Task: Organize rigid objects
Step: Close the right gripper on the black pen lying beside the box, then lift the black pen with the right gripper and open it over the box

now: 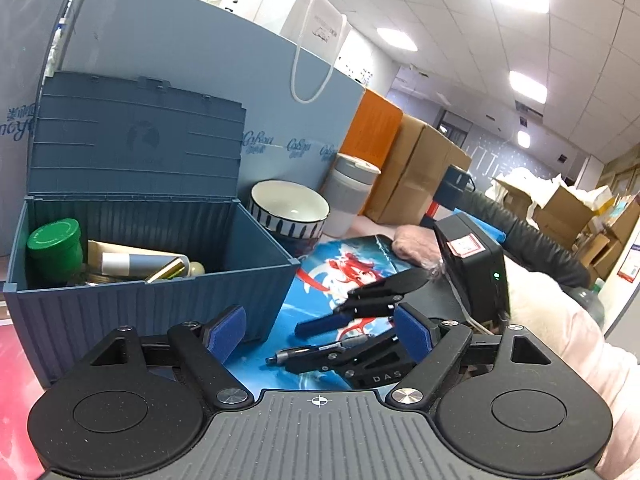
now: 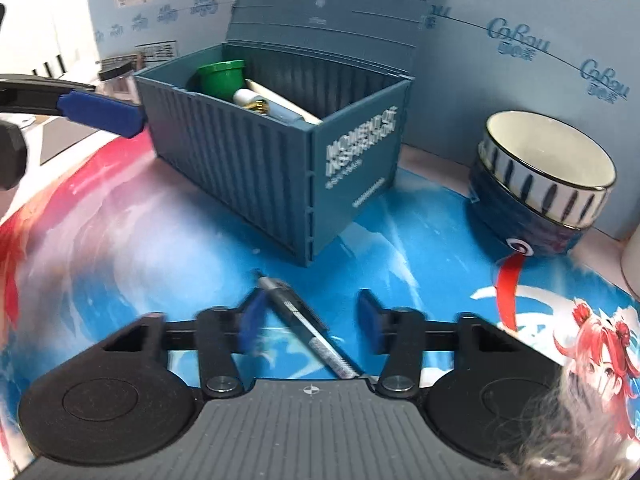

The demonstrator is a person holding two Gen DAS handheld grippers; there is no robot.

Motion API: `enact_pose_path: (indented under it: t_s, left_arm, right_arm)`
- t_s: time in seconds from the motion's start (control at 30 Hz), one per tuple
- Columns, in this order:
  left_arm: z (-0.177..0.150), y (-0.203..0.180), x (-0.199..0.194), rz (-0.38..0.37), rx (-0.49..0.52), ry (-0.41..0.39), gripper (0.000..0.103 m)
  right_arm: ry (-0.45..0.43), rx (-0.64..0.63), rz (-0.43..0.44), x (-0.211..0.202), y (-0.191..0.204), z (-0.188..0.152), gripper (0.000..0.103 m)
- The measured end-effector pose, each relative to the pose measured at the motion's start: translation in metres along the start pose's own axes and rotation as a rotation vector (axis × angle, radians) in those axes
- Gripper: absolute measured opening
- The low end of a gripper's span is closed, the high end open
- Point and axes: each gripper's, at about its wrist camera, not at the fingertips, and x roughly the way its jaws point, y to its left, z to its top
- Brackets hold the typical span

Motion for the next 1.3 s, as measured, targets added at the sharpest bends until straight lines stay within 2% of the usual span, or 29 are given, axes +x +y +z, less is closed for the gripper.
enact_pose_path:
  t_s: [0.03, 0.1, 0.2, 0.3, 0.53, 0.67, 0.87, 1.1, 1.2, 1.3]
  left_arm:
    - [0.0, 0.001, -0.001, -0.001, -0.007, -0.002, 0.083]
    - [0.002, 0.002, -0.003, -0.005, -0.018, -0.009, 0.083]
    - [0.004, 0.003, -0.008, -0.009, -0.025, -0.024, 0.083]
    - [0.006, 0.004, -0.014, -0.008, -0.031, -0.043, 0.083]
    - [0.015, 0.01, -0.029, -0.013, -0.062, -0.098, 0.083]
    - [0.02, 0.019, -0.037, -0.056, -0.113, -0.12, 0.085]
    - [0.024, 0.027, -0.048, -0.044, -0.148, -0.153, 0.086]
    - [0.029, 0.047, -0.062, -0.021, -0.202, -0.201, 0.087]
    - [0.031, 0.057, -0.066, 0.01, -0.229, -0.219, 0.088]
    - [0.032, 0.067, -0.069, 0.021, -0.255, -0.222, 0.088]
  right_arm:
    - [0.002, -0.002, 0.01, -0.001, 0.001, 0.0, 0.027]
    - [0.006, 0.001, 0.028, -0.001, 0.002, 0.002, 0.025]
    - [0.007, -0.002, 0.053, -0.006, 0.008, 0.0, 0.017]
    - [-0.018, -0.025, 0.059, -0.018, 0.021, -0.001, 0.016]
    - [-0.147, -0.052, 0.074, -0.062, 0.048, -0.005, 0.015]
    - [-0.248, -0.045, 0.052, -0.087, 0.06, -0.005, 0.015]
    - [-0.484, 0.015, -0.029, -0.119, 0.061, 0.006, 0.014]
    - [-0.735, 0.094, -0.114, -0.122, 0.06, 0.043, 0.014]
    - [-0.799, 0.137, -0.107, -0.114, 0.063, 0.062, 0.014]
    - [-0.808, 0.172, -0.115, -0.097, 0.067, 0.08, 0.014]
